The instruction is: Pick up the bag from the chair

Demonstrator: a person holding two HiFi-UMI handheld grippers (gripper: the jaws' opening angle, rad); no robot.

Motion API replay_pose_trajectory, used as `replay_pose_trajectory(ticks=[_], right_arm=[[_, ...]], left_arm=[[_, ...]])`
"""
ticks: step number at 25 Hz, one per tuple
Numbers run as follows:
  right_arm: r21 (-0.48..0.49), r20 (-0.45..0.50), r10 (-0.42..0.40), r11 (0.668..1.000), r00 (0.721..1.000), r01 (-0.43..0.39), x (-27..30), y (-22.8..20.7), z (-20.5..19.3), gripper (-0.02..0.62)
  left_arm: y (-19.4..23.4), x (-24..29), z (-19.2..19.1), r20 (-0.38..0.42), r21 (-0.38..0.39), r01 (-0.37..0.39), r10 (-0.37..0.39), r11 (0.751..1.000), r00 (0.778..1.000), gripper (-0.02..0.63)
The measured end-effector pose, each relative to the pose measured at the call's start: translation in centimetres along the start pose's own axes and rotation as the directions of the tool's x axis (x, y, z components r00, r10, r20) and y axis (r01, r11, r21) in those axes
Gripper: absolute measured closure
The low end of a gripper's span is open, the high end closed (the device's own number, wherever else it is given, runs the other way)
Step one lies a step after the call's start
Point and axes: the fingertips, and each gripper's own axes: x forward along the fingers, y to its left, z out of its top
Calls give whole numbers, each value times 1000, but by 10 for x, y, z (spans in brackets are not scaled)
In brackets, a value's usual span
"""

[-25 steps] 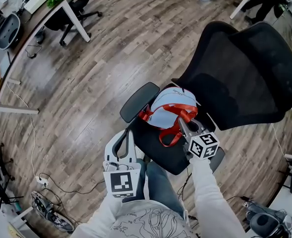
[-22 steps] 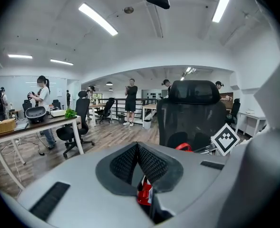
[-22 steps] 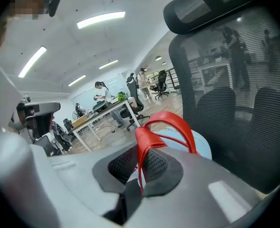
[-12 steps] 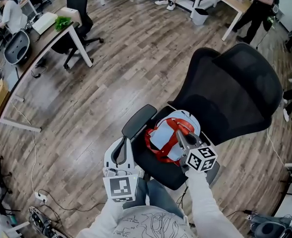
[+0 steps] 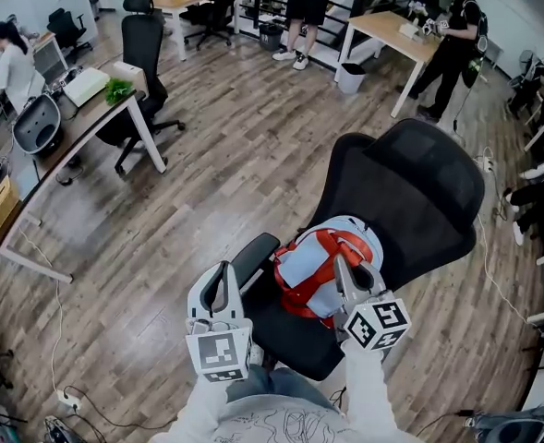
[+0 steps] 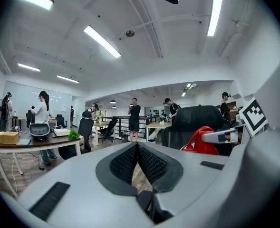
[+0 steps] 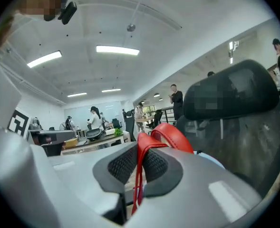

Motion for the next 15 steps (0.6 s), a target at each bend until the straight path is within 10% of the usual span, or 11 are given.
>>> replay_pose_trajectory(ticks=[15], right_arm=[[-28,177,-75,996,981,81,-41,27,93,568]], left_arm=[[-11,-17,77,114,3,4,-4,1000,993,600]])
